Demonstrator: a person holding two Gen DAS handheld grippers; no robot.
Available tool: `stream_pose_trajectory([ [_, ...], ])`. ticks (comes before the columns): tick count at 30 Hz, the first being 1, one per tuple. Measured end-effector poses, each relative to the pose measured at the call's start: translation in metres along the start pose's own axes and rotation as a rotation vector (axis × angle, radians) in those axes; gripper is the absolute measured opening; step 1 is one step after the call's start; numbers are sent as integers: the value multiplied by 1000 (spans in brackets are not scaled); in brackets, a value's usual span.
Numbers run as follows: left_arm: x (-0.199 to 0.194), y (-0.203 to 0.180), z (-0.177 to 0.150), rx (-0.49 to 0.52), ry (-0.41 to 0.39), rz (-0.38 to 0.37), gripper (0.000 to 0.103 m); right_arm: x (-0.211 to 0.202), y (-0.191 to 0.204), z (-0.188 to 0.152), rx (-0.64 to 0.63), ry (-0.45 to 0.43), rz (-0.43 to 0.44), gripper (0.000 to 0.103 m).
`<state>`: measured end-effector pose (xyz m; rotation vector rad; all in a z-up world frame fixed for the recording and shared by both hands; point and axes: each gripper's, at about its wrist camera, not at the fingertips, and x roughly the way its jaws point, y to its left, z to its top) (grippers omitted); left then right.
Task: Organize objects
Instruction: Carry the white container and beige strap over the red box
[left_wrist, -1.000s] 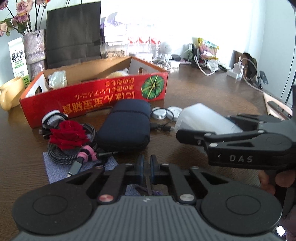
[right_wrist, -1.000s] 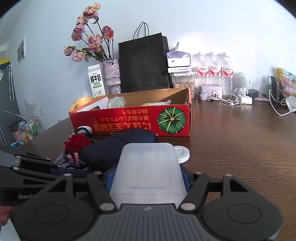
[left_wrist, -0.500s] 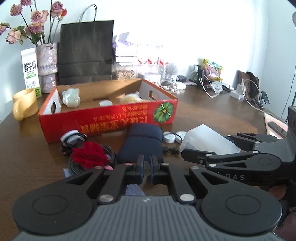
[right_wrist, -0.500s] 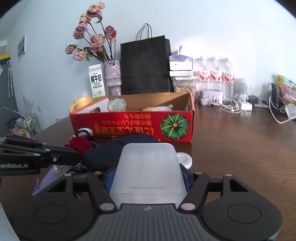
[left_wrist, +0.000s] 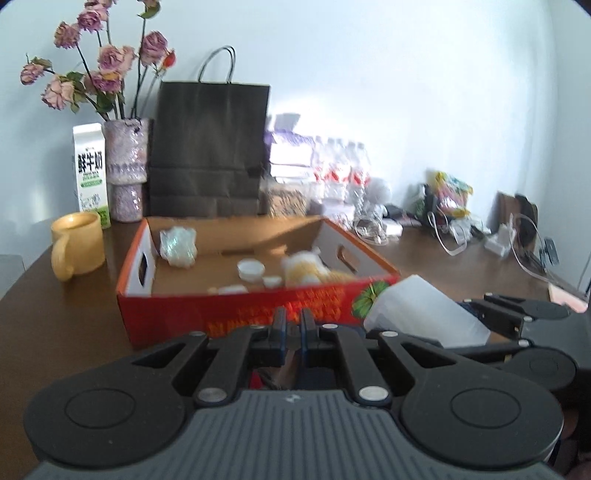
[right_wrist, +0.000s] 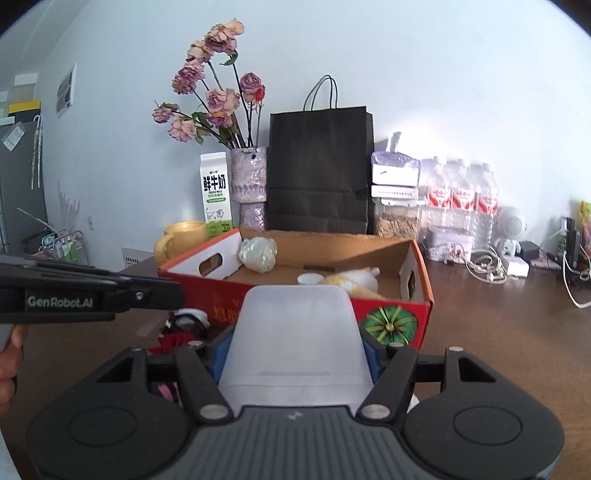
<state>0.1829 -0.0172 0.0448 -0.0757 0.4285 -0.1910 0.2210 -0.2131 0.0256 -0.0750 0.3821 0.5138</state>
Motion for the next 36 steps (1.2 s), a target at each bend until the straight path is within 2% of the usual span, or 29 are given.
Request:
stream_pose_trajectory([
  [9, 29, 24, 37, -26, -71, 22, 8, 44, 5, 38, -30, -27, 0, 65],
  [16, 61, 41, 61, -40, -98, 37, 8, 88, 6, 61, -24, -28, -1, 65],
  [26, 110, 62, 79, -77, -83, 51, 8, 154, -2, 85, 13, -4, -3, 65],
  [31, 132, 77, 79, -95, -46, 80, 8, 180, -9, 82, 33, 26, -19, 65],
  [36, 142, 81, 73, -86, -15, 91, 8, 187, -13, 73, 31, 53, -23, 65],
])
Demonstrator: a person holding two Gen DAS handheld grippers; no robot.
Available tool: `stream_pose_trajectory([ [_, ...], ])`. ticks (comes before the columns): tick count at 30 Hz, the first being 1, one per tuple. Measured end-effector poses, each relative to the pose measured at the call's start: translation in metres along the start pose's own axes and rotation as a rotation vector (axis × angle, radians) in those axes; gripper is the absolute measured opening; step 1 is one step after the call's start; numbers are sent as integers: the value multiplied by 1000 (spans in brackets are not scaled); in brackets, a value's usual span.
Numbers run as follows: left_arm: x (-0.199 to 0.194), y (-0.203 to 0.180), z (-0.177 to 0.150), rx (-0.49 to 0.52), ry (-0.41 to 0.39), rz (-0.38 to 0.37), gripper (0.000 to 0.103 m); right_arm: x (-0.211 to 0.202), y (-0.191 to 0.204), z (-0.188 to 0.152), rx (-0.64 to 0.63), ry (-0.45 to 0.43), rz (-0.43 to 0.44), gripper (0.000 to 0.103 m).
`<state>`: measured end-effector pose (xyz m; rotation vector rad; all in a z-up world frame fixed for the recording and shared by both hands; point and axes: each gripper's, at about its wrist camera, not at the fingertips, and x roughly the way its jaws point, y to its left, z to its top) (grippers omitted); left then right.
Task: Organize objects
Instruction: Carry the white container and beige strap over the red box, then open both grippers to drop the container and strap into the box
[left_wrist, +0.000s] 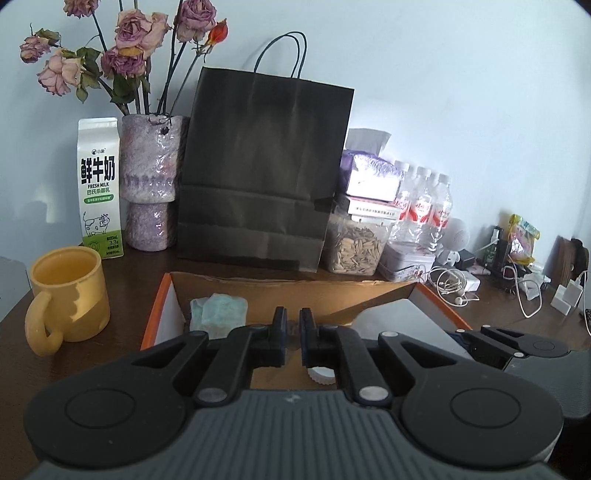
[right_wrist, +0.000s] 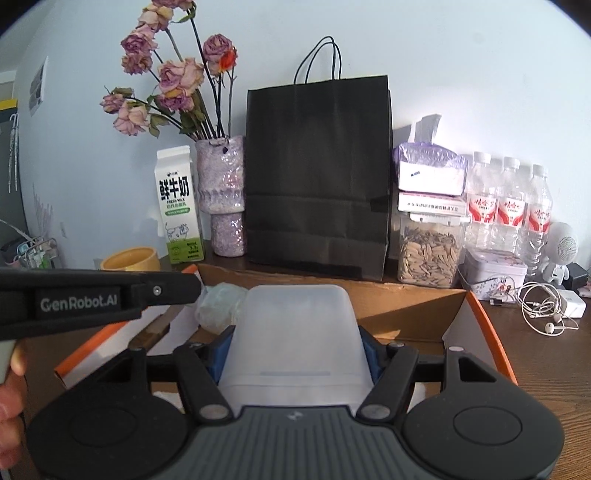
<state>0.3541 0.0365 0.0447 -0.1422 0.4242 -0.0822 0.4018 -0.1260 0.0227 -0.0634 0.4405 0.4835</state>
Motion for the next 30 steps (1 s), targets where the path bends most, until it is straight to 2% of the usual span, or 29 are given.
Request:
stream_pose_trajectory([
  [3, 1, -2, -3, 9, 9, 0, 8, 2, -1, -1, -4, 11, 1, 65],
  [4, 2, -2, -3, 6, 12, 3, 12, 2, -1, -2, -6, 17, 2, 65],
  [6, 1, -1, -4, -10, 15, 31, 33, 2, -1, -3, -12, 20, -7, 71],
  [7, 1, -1, -4, -11, 12, 42, 58, 2, 0, -3, -14, 19, -18, 89],
  [8, 0, -1, -4, -9, 3, 57, 87, 1, 0, -3, -16, 14, -30, 103],
  [9, -1, -2, -4, -7, -9, 75, 102, 1, 0, -3, -19, 12, -36, 103],
  [11, -3, -3, -3, 1, -28, 108, 103, 2, 0, -3, -16, 22, -44, 103],
  [18, 0, -3, -4, 0, -2, 100, 103, 4, 1, -5, -22, 36, -40, 103],
  [30, -6, -4, -5, -3, -14, 103, 103, -7, 1, -5, -31, 21, -44, 103],
])
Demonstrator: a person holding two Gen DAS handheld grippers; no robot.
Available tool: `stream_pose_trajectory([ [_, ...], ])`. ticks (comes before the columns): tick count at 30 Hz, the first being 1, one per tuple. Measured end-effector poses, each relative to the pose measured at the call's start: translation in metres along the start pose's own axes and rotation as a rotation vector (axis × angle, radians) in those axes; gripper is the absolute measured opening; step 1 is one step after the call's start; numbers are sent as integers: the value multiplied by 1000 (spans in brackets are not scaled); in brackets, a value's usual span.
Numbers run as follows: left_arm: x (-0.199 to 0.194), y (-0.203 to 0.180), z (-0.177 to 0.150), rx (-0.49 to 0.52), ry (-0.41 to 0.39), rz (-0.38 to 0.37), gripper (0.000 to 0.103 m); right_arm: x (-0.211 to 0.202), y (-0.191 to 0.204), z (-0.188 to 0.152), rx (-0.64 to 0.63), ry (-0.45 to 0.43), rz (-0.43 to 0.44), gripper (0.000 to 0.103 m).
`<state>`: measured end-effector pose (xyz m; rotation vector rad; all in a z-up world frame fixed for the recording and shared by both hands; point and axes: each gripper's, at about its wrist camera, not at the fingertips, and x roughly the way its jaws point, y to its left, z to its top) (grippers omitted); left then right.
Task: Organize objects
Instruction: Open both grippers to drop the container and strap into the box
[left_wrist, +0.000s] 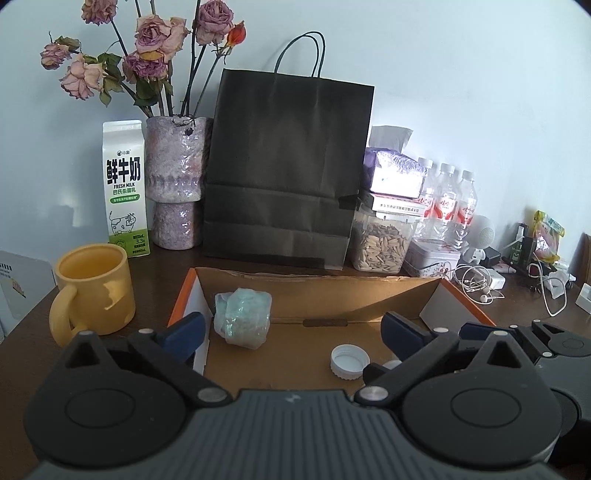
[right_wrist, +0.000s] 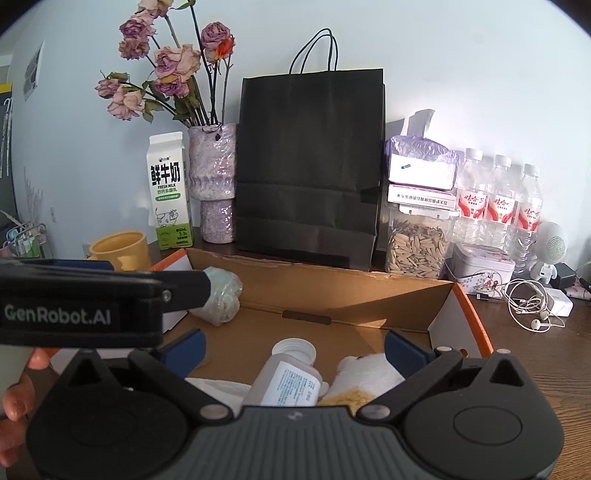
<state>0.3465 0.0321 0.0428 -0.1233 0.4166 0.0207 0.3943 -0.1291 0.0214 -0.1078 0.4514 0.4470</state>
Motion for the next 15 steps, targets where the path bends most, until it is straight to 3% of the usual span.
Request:
stream_pose_trajectory([
  [15, -50, -8, -10, 4, -39, -18, 103, -51, -5, -11, -16, -25, -7, 103],
])
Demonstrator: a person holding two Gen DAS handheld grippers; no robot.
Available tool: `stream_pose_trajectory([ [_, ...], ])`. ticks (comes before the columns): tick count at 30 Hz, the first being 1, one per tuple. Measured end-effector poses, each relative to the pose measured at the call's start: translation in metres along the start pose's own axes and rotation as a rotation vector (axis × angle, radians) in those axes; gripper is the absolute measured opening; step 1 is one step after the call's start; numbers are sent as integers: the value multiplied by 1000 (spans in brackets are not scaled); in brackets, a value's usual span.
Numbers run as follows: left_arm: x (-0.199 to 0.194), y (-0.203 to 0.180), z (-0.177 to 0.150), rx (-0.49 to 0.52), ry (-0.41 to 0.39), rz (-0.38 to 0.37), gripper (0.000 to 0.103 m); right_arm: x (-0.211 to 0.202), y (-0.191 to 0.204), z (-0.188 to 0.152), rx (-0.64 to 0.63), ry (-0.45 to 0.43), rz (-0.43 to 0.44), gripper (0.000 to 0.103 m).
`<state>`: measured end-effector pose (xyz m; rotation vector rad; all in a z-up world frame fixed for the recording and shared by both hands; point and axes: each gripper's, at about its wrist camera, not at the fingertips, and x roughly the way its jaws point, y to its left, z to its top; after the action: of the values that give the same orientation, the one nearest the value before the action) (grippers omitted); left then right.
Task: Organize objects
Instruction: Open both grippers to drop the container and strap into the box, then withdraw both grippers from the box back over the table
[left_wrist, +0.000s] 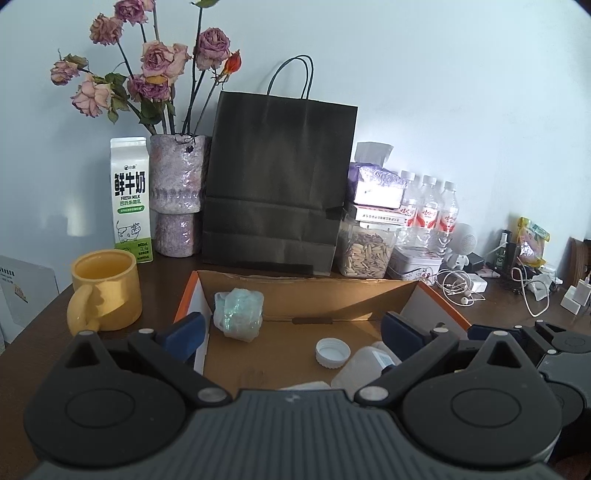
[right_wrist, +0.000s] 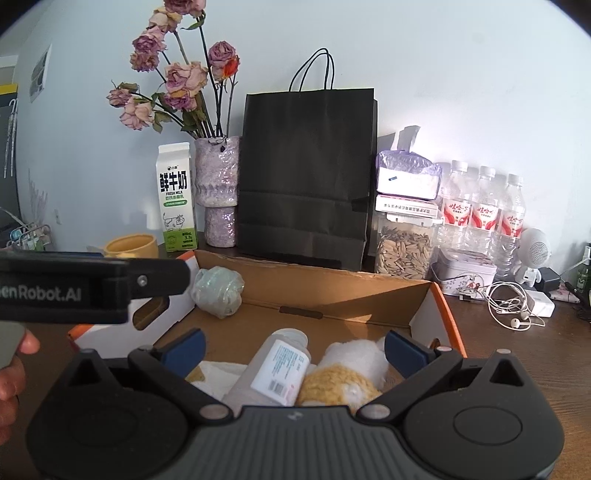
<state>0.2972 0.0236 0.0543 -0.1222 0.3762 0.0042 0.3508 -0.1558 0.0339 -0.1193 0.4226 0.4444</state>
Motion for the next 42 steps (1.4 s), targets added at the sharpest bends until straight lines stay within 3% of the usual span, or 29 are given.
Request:
stream_pose_trajectory([
  [8, -38, 0, -18, 7, 9, -4, 103, -41, -4, -15, -22, -3, -18, 103],
  [26, -79, 2, -58, 37, 96, 40, 103, -101, -29, -67, -14, 63, -55, 103],
  [42, -94, 6, -92, 36, 206, 48, 103, -108, -69, -114, 3, 189, -69, 102],
])
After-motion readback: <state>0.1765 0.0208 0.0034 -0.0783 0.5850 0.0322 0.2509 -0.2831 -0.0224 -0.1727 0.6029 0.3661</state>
